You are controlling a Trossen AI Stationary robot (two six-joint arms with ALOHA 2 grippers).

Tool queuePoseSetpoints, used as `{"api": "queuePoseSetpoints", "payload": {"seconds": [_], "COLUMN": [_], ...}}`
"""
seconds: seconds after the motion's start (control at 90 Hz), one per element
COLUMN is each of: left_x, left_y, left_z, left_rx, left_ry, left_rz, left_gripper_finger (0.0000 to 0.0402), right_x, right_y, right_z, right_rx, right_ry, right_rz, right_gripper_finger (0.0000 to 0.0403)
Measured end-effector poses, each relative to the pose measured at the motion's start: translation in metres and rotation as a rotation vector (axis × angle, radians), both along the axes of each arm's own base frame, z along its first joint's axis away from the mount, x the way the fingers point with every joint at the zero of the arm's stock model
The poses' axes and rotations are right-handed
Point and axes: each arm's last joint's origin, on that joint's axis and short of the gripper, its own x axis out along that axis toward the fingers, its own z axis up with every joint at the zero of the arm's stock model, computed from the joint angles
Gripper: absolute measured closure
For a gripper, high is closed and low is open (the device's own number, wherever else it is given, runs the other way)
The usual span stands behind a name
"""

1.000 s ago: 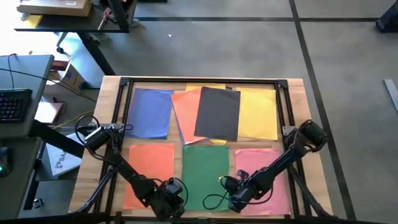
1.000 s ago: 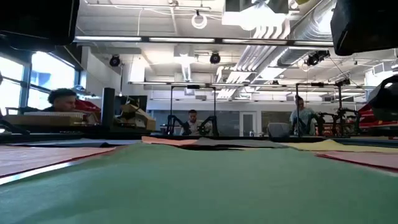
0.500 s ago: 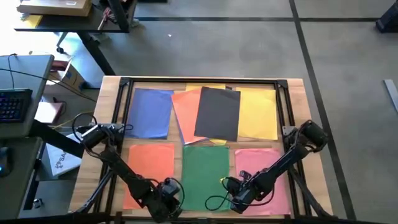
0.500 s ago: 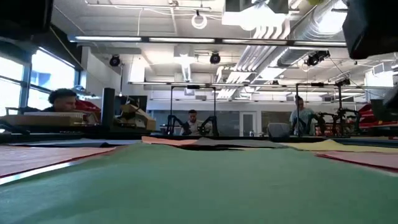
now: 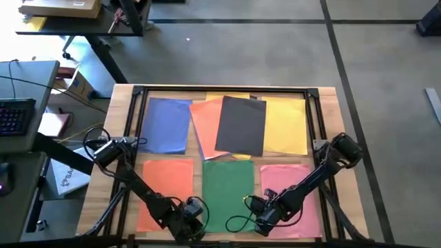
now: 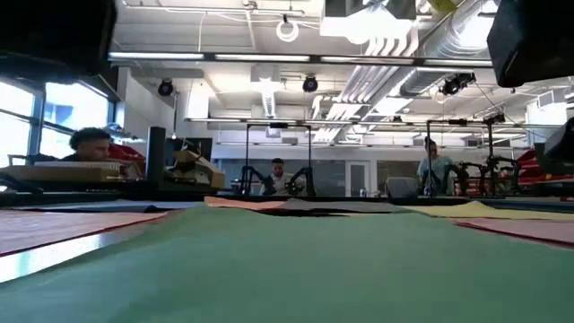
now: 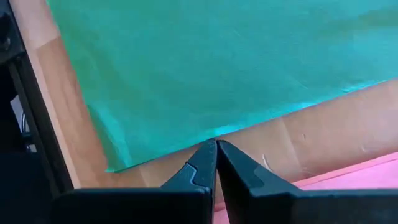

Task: Organize paper
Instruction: Stack the green paper under the black paper on the bottom green paper

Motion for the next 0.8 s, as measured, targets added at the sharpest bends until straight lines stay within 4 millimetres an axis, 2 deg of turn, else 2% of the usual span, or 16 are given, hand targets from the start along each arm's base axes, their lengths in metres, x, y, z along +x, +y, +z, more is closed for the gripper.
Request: {"api": "queuePoseSetpoints", "payload": {"seconds": [0.4,0.522,0.8], "left_x": [-0.008,-0.011,-0.007], "left_y": [-0.004,-0.003,-0.002], "left_z": [0.007,0.003,-0.004], "left_rx": [-0.016,-0.033,-0.034], "left_ry": [0.008,0.071,0.067], "left_rz": [0.021,0.017,0.02], "left_gripper_finger": [0.0402,0.0402,0.0402], "right_x": [-0.008,-0.007,0.001], "right_y": [0.0,0.0,-0.006], "right_z": [0.012,0.008,0.001], "right_rx": [-0.022,-0.03,-0.049], "right_ry": [-0.018,-0.01,-0.002], "right_rz": [-0.021,-0.025,-0.028], "right_gripper_finger": [0.0403,0.0403,0.0403]}}
